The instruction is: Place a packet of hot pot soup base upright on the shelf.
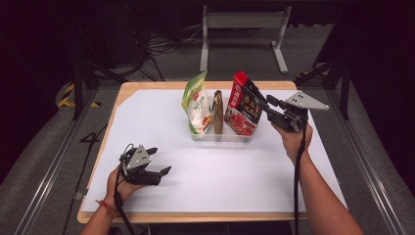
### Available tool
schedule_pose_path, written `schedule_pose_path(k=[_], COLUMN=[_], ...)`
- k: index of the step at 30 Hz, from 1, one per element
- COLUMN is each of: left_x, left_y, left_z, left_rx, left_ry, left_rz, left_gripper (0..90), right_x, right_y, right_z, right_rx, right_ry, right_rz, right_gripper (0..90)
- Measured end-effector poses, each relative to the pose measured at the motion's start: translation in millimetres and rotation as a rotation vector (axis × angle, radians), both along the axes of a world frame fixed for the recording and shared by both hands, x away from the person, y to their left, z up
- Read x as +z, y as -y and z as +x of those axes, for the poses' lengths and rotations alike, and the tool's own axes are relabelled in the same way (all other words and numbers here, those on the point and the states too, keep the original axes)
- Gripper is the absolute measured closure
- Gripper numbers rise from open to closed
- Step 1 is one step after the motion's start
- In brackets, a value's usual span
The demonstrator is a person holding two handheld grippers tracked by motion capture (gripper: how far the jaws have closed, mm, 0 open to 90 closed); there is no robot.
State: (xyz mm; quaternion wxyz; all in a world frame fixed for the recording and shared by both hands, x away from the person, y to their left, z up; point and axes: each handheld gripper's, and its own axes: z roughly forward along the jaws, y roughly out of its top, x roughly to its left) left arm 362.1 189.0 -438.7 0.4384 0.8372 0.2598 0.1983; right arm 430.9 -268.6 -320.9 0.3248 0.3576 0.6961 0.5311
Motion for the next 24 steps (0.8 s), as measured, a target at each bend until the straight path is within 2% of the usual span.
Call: schedule_pose_path(k=[8,20,24], left_x=[0.1,0.8,0.6], left_y=[0.3,-0.1,1.4], left_z=[0.0,-0.7,-0.8], left_rx=[-0.001,0.007,0.002], left_ry=[0.0,-0.002,-0.003], left_rz=[0.001,-0.004,0.001], left_gripper=[18.7,18.5,18.5], right_x=[-2.8,-17.3,-24.3], right_y=[8.2,15.5,16.9], right_z=[-8.5,-18.9,-22.2], right_rx=[0.002,0.006,0.01], right_ry=[0.004,-0.005,-0.014], right_rz=[-0.002,-0.043,-0.08], right_gripper=[59.6,58.5,53.7])
